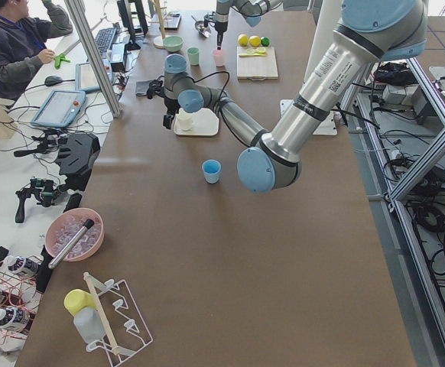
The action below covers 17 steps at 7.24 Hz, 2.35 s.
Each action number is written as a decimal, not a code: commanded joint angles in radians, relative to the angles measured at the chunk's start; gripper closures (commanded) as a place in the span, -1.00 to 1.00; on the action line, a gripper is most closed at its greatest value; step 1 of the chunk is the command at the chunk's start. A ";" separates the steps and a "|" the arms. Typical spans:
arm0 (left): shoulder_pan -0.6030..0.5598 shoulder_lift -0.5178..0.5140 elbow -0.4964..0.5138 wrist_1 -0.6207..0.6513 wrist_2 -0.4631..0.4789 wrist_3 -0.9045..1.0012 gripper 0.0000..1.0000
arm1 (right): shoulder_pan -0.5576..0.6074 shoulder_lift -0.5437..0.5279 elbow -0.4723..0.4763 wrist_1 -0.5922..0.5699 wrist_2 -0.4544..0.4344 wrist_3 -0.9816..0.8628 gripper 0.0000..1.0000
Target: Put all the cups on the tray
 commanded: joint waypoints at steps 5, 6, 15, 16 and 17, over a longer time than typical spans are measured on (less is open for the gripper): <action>0.000 0.002 0.002 -0.003 0.001 0.001 -0.96 | -0.147 0.447 -0.020 -0.243 -0.075 0.440 1.00; 0.000 0.008 0.002 -0.006 0.000 0.001 -0.96 | -0.205 0.518 -0.069 -0.245 -0.126 0.511 1.00; -0.024 0.099 -0.080 0.000 -0.007 0.004 -0.98 | -0.144 0.563 -0.112 -0.243 -0.129 0.510 -0.99; -0.030 0.174 -0.142 0.002 -0.008 0.045 -0.99 | -0.068 0.530 -0.106 -0.243 -0.060 0.419 -0.99; -0.032 0.281 -0.208 0.002 -0.010 0.106 -1.00 | 0.017 0.472 -0.106 -0.243 -0.005 0.284 -1.00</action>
